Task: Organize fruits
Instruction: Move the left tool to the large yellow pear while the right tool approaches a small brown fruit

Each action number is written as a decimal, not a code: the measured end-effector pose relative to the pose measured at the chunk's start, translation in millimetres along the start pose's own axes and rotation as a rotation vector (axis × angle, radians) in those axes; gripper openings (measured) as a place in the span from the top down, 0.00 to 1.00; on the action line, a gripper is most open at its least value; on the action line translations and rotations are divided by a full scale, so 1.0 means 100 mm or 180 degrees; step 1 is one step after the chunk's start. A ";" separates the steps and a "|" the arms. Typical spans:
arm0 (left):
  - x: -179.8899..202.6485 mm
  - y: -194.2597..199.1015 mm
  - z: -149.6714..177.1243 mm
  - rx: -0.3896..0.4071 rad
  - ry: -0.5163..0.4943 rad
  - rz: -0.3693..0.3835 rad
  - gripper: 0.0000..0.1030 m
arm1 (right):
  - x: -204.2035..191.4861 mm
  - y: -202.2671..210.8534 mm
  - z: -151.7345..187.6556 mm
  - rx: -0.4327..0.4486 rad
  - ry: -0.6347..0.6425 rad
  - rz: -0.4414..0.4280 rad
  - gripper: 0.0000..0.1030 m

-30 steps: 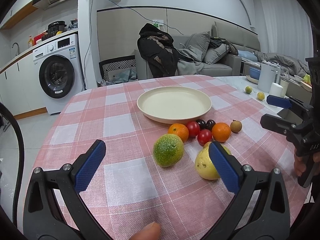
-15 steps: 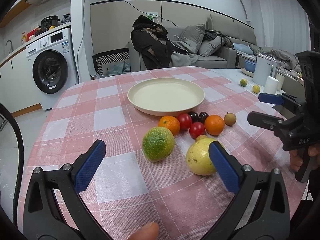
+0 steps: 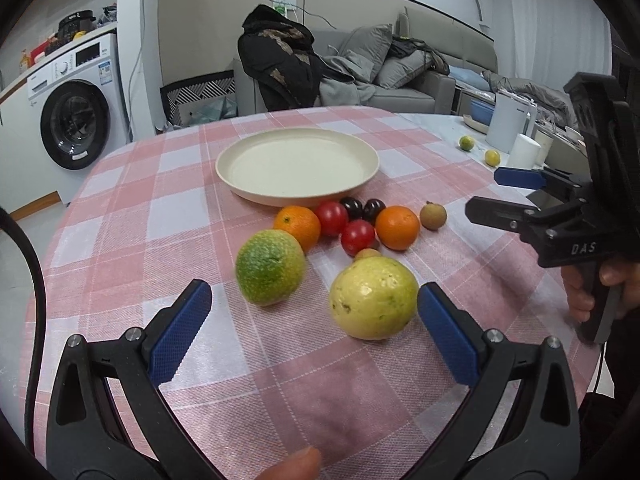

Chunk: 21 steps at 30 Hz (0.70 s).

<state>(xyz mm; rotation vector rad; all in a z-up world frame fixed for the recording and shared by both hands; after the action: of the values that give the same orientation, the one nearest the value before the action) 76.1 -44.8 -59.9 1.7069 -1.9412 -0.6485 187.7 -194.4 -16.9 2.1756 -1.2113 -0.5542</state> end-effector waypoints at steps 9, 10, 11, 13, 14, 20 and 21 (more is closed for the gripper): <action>0.20 -0.19 0.07 -0.0220 -0.0137 0.0187 0.11 | 0.10 -0.32 0.12 -0.0445 -0.0173 -0.0227 0.12; 0.23 -0.21 0.08 -0.0239 -0.0154 0.0218 0.12 | 0.09 -0.35 0.13 -0.0472 -0.0162 -0.0248 0.16; 0.25 -0.22 0.08 -0.0258 -0.0171 0.0249 0.15 | 0.09 -0.37 0.13 -0.0498 -0.0153 -0.0261 0.16; 0.27 -0.24 0.09 -0.0286 -0.0183 0.0316 0.22 | 0.08 -0.40 0.13 -0.0526 -0.0150 -0.0299 0.17; 0.29 -0.25 0.09 -0.0301 -0.0175 0.0353 0.26 | 0.08 -0.42 0.13 -0.0548 -0.0161 -0.0322 0.19; 0.40 -0.29 0.12 -0.0394 -0.0225 0.0470 0.39 | 0.08 -0.55 0.12 -0.0658 -0.0159 -0.0419 0.32; 0.41 -0.31 0.12 -0.0399 -0.0232 0.0469 0.39 | 0.08 -0.57 0.12 -0.0663 -0.0163 -0.0426 0.32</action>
<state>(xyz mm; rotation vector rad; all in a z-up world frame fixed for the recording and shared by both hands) 87.6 -88.5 -86.7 1.4686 -2.0086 -0.7693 220.0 -181.2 -64.0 2.0851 -0.9906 -0.7615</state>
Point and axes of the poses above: each gripper's, at about its wrist camera, not at the fingertips, and y roughly against the way its jaws point, x to its right, z to its underside, the point moved 6 cm from there along -y, roughly the way its jaws point
